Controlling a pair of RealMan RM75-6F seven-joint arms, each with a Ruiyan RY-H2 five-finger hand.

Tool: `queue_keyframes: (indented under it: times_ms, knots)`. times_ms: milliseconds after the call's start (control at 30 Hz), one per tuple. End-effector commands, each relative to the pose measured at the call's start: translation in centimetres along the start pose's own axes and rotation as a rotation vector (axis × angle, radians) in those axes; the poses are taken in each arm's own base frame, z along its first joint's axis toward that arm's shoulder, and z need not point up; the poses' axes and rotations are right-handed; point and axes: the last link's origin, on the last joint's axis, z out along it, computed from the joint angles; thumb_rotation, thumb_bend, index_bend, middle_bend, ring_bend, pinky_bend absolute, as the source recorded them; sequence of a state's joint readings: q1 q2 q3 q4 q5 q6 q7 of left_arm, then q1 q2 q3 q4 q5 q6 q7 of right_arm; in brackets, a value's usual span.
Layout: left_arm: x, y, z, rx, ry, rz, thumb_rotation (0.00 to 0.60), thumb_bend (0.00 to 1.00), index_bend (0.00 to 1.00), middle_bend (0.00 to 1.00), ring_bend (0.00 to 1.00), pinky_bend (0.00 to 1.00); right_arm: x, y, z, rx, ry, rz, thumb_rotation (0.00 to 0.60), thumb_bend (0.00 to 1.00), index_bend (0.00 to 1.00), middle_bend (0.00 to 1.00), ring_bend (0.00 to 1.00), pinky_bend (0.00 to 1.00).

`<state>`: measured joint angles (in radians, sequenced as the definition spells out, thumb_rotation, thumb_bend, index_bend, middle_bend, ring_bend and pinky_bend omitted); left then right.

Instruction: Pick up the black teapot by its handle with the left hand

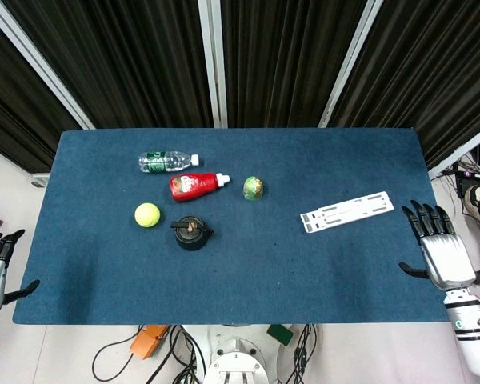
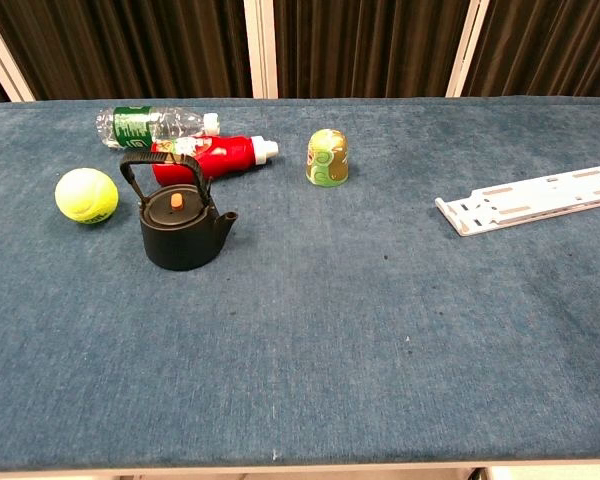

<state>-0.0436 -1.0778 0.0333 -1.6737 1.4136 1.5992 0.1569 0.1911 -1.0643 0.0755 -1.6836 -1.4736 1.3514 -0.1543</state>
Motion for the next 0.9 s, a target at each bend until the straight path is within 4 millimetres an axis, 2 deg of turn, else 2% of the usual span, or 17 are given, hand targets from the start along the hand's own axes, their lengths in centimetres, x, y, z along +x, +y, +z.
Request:
queue_keyframes:
  times_ms: [33, 200, 300, 400, 533, 633, 767, 900]
  knots:
    - [0.0, 0.2, 0.1, 0.003, -0.001, -0.002, 0.600, 0.09, 0.14, 0.20, 0.14, 0.00, 0.0, 0.3, -0.4, -0.023, -0.002, -0.001, 0.600, 0.14, 0.00, 0.00, 0.00, 0.00]
    - [0.2, 1.2, 1.1, -0.022, 0.000, 0.002, 0.600, 0.09, 0.14, 0.20, 0.14, 0.00, -0.5, 0.9, -0.7, -0.046, -0.028, 0.002, 0.600, 0.14, 0.00, 0.00, 0.00, 0.00]
    - [0.7, 2.9, 2.7, -0.075, 0.020, -0.010, 0.600, 0.09, 0.14, 0.20, 0.14, 0.00, -0.8, 1.1, -0.7, -0.052, -0.049, 0.005, 0.600, 0.14, 0.00, 0.00, 0.00, 0.00]
    - [1.1, 5.9, 5.0, -0.166, 0.020, -0.030, 0.600, 0.09, 0.14, 0.20, 0.14, 0.00, -1.1, 1.0, -0.6, -0.047, -0.058, 0.007, 0.600, 0.14, 0.00, 0.00, 0.00, 0.00]
    - [0.9, 11.4, 8.1, -0.328, -0.020, -0.050, 0.600, 0.09, 0.14, 0.21, 0.14, 0.00, -1.6, 1.1, -0.4, -0.050, -0.075, 0.010, 0.600, 0.14, 0.00, 0.00, 0.00, 0.00]
    - [0.4, 16.2, 10.2, -0.450, -0.065, -0.055, 0.600, 0.09, 0.14, 0.21, 0.14, 0.00, -1.7, 1.3, -0.4, -0.059, -0.084, 0.010, 0.600, 0.14, 0.00, 0.00, 0.00, 0.00]
    - [-0.5, 20.8, 11.8, -0.553, -0.136, -0.035, 0.600, 0.09, 0.14, 0.21, 0.15, 0.00, -1.6, 1.6, -0.6, -0.074, -0.087, 0.004, 0.600, 0.14, 0.00, 0.00, 0.00, 0.00]
    - [-1.1, 23.7, 12.5, -0.590, -0.186, -0.005, 0.600, 0.09, 0.16, 0.21, 0.16, 0.00, -1.5, 2.1, -0.9, -0.097, -0.089, 0.004, 0.600, 0.14, 0.00, 0.00, 0.00, 0.00]
